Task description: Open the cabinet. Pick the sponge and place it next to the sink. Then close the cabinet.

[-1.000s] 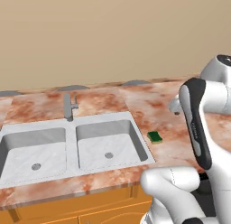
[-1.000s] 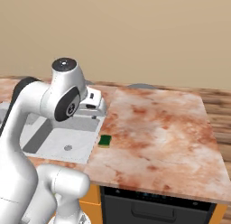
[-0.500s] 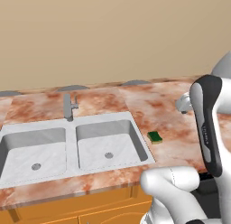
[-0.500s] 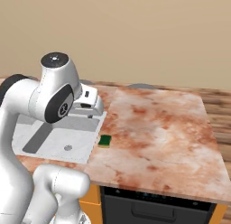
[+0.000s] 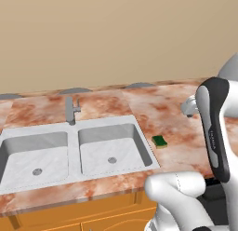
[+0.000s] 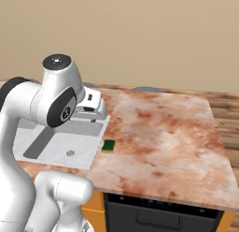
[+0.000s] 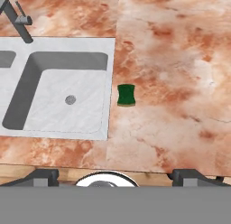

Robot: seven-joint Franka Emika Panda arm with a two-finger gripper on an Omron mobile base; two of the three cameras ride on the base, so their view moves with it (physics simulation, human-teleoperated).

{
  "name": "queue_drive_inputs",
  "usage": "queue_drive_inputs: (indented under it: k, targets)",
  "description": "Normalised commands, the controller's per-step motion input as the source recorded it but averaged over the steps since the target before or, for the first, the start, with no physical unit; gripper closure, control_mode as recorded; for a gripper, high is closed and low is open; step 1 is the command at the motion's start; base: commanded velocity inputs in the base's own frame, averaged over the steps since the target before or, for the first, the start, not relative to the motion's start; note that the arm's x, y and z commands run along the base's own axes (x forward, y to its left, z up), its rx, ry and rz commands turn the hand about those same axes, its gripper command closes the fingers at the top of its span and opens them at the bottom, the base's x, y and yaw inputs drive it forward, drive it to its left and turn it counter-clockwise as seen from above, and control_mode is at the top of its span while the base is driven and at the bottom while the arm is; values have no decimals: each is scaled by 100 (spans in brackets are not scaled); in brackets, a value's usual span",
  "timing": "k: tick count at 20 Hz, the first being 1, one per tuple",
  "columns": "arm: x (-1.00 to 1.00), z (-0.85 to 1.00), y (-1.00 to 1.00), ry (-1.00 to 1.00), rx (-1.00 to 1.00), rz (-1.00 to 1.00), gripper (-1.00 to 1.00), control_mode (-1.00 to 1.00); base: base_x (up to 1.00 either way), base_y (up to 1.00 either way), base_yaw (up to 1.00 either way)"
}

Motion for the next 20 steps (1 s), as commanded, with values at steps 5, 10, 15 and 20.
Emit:
queue_drive_inputs:
  k: [5,10,15,20]
  targets:
    - [0,0,0,0,0,0,-100,100,-6,-1,-4]
    - [0,0,0,0,0,0,-100,100,-55,-46,-73]
    - [0,0,0,0,0,0,-100,100,-33,-24,-86]
    - [0,0,0,0,0,0,-100,100,1,-11,-82]
